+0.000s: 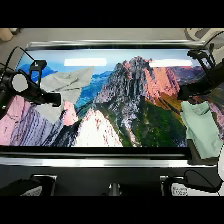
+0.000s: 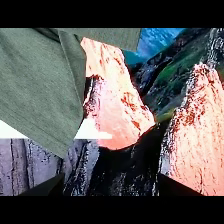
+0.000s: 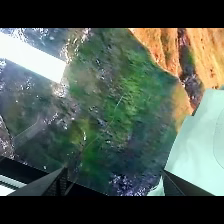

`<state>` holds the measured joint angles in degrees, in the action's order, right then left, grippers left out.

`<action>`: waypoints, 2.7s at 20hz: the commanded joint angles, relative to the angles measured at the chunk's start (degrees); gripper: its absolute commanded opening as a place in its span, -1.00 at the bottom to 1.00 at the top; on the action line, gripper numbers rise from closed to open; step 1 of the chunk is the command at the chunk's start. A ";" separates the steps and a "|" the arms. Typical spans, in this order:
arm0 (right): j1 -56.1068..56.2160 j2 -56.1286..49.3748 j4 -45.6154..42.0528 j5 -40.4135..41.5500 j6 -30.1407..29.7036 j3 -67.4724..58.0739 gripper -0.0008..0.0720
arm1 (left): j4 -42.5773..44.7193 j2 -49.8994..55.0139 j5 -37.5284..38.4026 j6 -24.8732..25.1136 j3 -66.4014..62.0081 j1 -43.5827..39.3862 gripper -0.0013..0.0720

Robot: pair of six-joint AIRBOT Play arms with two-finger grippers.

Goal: Fold the shirts.

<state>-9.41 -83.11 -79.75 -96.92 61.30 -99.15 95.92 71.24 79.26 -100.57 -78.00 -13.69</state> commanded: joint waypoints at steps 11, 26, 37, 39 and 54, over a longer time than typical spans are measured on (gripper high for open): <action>-0.02 -1.70 1.16 14.12 0.33 -0.07 0.75 | -11.80 24.79 -13.20 -11.69 -16.33 18.34 0.99; -0.02 -5.66 9.35 9.99 -4.24 -0.09 0.74 | -32.15 38.82 -24.92 -5.09 -17.75 21.46 -0.89; -0.13 14.99 5.64 12.83 -7.82 -0.31 0.47 | -38.93 -6.88 -24.83 20.81 -19.74 6.05 -0.89; -0.13 21.49 5.62 12.41 -6.88 -0.31 0.48 | -38.86 -11.76 -24.87 19.45 -18.25 -0.90 -0.89; -0.13 25.09 -0.24 -0.26 -3.93 -0.22 0.49 | -47.47 14.25 -19.32 16.28 2.51 -29.55 0.99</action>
<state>-9.54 -54.89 -79.55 -92.92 57.04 -99.42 50.87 80.40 52.31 -83.81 -74.41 -43.90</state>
